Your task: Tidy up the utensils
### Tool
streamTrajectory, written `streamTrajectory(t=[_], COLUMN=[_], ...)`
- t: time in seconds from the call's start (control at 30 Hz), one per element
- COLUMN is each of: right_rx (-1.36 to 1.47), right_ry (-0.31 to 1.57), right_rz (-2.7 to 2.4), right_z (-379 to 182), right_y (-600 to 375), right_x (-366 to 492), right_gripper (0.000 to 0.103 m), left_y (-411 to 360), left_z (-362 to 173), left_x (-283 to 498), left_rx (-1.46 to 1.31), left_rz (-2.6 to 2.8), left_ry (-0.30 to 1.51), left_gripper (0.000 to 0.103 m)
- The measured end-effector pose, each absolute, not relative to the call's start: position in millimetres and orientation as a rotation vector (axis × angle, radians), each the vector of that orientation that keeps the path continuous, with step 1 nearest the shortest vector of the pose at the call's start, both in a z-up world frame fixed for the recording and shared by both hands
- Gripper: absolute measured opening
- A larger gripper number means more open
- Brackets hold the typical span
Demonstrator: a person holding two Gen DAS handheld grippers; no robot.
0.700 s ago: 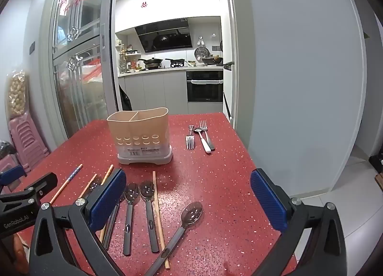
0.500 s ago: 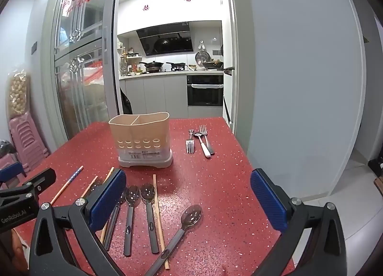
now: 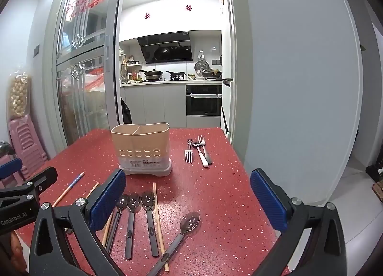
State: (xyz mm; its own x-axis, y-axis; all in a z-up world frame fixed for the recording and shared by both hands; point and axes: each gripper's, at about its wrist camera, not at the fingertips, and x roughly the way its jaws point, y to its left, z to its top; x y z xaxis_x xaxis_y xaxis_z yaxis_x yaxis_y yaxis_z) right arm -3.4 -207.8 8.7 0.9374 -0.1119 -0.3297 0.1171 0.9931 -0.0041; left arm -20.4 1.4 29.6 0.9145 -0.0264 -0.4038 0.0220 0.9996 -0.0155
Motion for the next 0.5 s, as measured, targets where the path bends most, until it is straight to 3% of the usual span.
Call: streamTrajectory(t=[0.5], right_rx=[0.008], right_ry=[0.321], right_rz=[-0.117], right_z=[14.6], right_y=[-205.1], right_x=[-8.1], right_gripper=[0.103], left_y=[1.4], left_z=[29.3], left_x=[-22.2], left_rx=[-0.024], left_rz=[-0.034], left_ry=[0.419], left_gripper=[0.103])
